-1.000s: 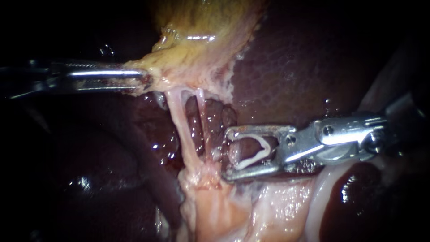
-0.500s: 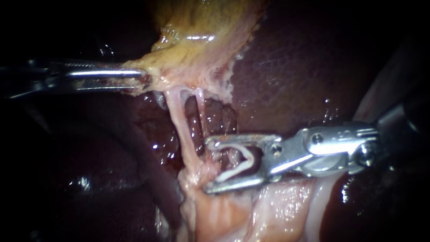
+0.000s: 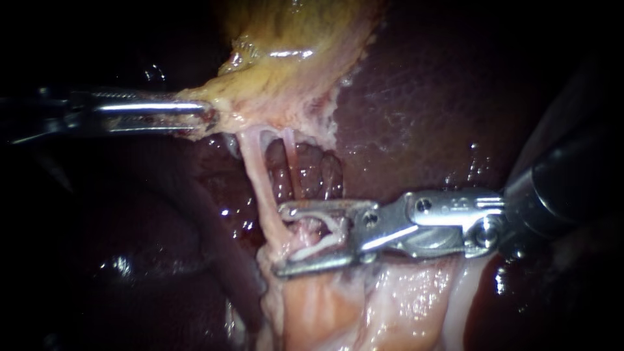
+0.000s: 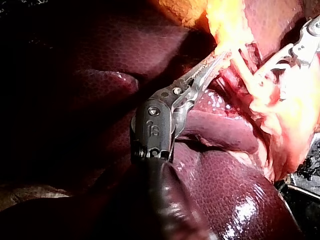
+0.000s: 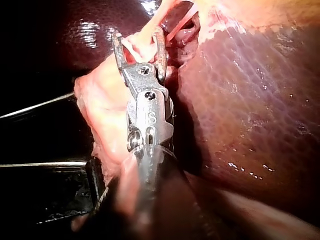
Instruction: Clipping first clip left tube
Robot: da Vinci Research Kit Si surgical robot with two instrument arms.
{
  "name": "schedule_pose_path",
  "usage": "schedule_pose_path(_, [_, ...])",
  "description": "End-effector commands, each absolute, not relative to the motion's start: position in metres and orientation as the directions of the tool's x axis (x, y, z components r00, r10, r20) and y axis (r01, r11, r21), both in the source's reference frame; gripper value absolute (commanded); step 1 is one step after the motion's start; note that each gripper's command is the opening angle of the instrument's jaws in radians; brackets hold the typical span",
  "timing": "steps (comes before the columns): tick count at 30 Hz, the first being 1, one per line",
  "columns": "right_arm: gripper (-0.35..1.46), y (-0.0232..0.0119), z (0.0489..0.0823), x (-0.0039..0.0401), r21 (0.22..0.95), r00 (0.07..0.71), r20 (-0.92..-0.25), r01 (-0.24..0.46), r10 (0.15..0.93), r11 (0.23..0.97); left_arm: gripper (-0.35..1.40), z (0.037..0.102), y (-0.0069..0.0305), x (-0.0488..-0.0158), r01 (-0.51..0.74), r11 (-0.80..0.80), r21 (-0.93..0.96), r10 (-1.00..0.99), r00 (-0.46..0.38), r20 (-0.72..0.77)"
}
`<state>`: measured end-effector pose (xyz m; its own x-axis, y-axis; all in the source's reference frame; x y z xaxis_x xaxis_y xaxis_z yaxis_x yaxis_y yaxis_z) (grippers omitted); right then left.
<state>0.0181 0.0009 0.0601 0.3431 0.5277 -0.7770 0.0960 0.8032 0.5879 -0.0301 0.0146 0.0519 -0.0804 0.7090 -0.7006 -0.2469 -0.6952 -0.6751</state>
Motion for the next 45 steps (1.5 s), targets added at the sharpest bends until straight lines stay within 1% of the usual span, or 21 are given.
schedule_pose_path(1, [0.49, 0.0011, 0.0605, 0.0182, 0.587, 0.346, -0.777, 0.094, 0.526, 0.804, -0.35, 0.0519, 0.0146, -0.0301, -0.247, -0.695, -0.675, 0.709, -0.081, -0.701])
schedule_pose_path(7, [0.49, 0.0013, 0.0614, 0.0195, 0.589, 0.346, -0.774, 0.085, 0.531, 0.803, -0.35, 0.0518, 0.0146, -0.0301, -0.247, -0.695, -0.675, 0.709, -0.081, -0.701])
schedule_pose_path(12, [0.49, 0.0014, 0.0617, 0.0215, 0.595, 0.347, -0.769, 0.083, 0.536, 0.800, -0.35, 0.0518, 0.0146, -0.0301, -0.247, -0.695, -0.675, 0.709, -0.080, -0.701])
schedule_pose_path(22, [0.49, 0.0003, 0.0626, 0.0241, 0.600, 0.351, -0.770, 0.111, 0.534, 0.792, -0.35, 0.0518, 0.0147, -0.0302, -0.247, -0.695, -0.675, 0.709, -0.080, -0.700])
schedule_pose_path(24, [0.49, 0.0001, 0.0623, 0.0243, 0.599, 0.354, -0.770, 0.116, 0.531, 0.792, -0.35, 0.0518, 0.0147, -0.0302, -0.247, -0.695, -0.675, 0.709, -0.080, -0.700])
schedule_pose_path(29, [0.49, -0.0008, 0.0609, 0.0244, 0.605, 0.337, -0.775, 0.152, 0.534, 0.782, -0.35, 0.0518, 0.0147, -0.0302, -0.247, -0.695, -0.675, 0.709, -0.080, -0.700])
schedule_pose_path(36, [0.49, -0.0025, 0.0581, 0.0246, 0.610, 0.313, -0.781, 0.203, 0.540, 0.766, -0.35, 0.0518, 0.0147, -0.0300, -0.246, -0.695, -0.676, 0.709, -0.081, -0.700])
schedule_pose_path(42, [0.45, -0.0030, 0.0572, 0.0247, 0.610, 0.309, -0.785, 0.235, 0.537, 0.756, -0.35, 0.0518, 0.0147, -0.0299, -0.246, -0.695, -0.676, 0.709, -0.081, -0.700])
schedule_pose_path(45, [0.37, -0.0030, 0.0572, 0.0244, 0.609, 0.310, -0.786, 0.245, 0.534, 0.754, -0.35, 0.0518, 0.0147, -0.0299, -0.246, -0.695, -0.676, 0.709, -0.081, -0.700])
